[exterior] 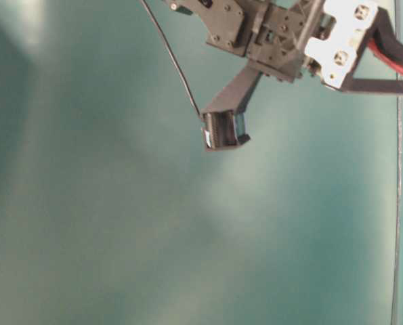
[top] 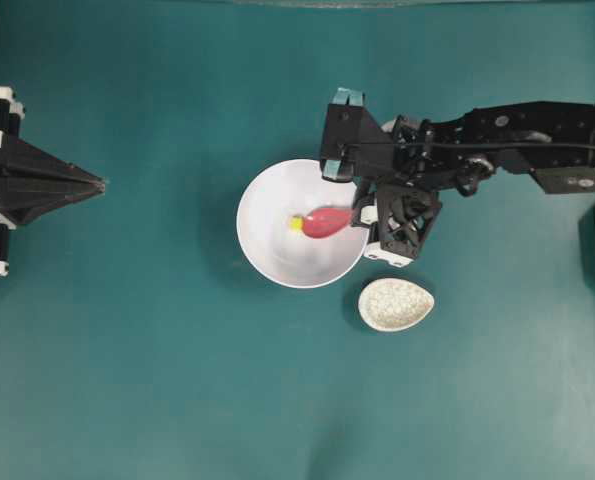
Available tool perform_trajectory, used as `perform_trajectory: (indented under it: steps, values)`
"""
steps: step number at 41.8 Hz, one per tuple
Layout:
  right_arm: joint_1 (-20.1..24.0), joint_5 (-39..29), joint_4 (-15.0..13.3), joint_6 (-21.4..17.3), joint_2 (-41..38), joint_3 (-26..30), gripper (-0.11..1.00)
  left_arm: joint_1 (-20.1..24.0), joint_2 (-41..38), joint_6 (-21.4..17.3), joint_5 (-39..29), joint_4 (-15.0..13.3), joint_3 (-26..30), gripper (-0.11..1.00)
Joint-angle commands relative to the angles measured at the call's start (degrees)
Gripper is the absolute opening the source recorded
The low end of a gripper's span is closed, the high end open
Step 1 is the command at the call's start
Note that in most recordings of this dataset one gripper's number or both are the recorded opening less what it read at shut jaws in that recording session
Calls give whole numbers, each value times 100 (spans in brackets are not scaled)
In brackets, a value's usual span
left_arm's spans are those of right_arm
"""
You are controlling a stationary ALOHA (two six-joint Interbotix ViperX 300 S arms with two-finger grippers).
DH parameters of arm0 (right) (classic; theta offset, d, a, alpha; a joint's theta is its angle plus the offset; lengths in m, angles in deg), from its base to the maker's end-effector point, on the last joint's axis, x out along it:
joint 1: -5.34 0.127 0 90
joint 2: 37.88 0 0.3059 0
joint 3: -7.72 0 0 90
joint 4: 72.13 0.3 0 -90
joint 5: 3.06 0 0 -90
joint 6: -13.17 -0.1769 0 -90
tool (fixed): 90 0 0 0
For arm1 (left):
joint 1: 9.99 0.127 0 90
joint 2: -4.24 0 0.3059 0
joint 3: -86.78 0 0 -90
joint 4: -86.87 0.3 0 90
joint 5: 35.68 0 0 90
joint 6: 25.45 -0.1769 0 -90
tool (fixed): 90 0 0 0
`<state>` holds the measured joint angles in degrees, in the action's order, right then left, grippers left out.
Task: Scoop the yellow hexagonal prism block from the bowl with a spoon using the right arm.
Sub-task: 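Lower the spoon into the bowl and push it under the yellow block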
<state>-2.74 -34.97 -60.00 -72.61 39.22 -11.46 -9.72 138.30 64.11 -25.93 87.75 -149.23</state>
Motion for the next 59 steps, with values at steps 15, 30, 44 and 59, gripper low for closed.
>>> perform_trajectory:
  steps: [15, 30, 44, 59]
  values:
    - [-9, 448, -9, -9, -202, 334, 25, 9, -53, -9, 53, 18, 97, 1]
    - [44, 844, 62, -18, -334, 431, 25, 9, -44, -18, 53, 18, 97, 1]
    - [62, 1151, 281, -26, -334, 431, 25, 9, -53, -18, 53, 18, 97, 1]
    - [114, 1397, 369, -35, -325, 396, 25, 9, -53, -18, 26, 18, 88, 1]
